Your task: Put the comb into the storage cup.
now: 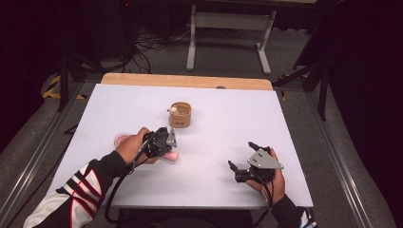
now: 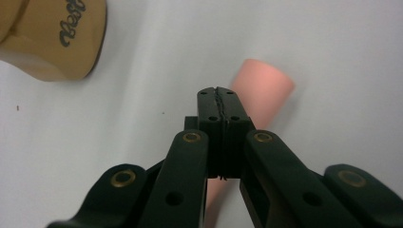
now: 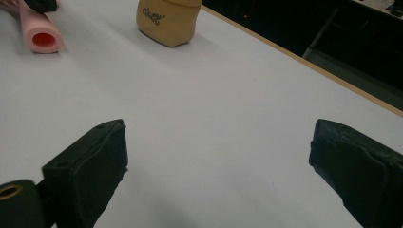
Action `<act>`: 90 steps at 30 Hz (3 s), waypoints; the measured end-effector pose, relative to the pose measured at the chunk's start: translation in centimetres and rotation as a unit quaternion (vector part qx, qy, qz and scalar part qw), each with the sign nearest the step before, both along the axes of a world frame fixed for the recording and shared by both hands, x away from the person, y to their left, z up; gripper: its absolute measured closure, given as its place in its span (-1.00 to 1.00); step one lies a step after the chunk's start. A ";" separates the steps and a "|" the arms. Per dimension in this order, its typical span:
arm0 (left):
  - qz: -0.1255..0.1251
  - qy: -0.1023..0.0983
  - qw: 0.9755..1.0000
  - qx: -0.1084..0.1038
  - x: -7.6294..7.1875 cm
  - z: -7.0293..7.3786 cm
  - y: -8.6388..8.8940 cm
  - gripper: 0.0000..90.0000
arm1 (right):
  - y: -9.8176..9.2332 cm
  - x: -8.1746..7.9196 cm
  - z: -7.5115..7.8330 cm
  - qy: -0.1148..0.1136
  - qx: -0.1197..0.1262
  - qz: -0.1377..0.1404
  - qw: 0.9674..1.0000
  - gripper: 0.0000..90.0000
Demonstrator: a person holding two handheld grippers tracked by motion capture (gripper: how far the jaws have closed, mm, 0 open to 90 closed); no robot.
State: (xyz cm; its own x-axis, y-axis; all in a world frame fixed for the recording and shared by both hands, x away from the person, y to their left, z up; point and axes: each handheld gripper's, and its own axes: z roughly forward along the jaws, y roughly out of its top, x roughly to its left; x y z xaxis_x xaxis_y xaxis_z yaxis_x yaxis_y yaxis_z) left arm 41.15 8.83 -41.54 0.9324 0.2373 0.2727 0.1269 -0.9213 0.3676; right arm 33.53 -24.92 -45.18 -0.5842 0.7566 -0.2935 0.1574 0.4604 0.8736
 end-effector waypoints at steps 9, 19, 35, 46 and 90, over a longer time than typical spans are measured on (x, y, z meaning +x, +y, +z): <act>0.010 0.003 0.999 -0.032 0.2 -0.4 -0.6 1.00 | 0.4 0.0 -0.1 0.003 -0.008 0.004 1.000 -0.86; 0.026 0.016 0.997 -0.072 0.6 -1.2 -1.2 1.00 | 0.2 0.1 -0.3 0.007 -0.012 0.002 1.000 -0.85; 0.014 0.054 0.996 -0.070 -0.9 -3.0 0.1 1.00 | 0.1 0.1 -0.3 0.009 -0.014 -0.002 1.000 -0.85; 0.027 0.061 0.994 -0.081 -4.0 -3.3 4.3 1.00 | 0.3 0.1 -0.3 0.009 -0.019 0.000 1.000 -0.85; 0.321 0.027 0.930 -0.176 -7.8 -3.6 20.3 -0.38 | 1.6 0.6 -0.3 0.000 -0.040 0.023 0.999 -0.85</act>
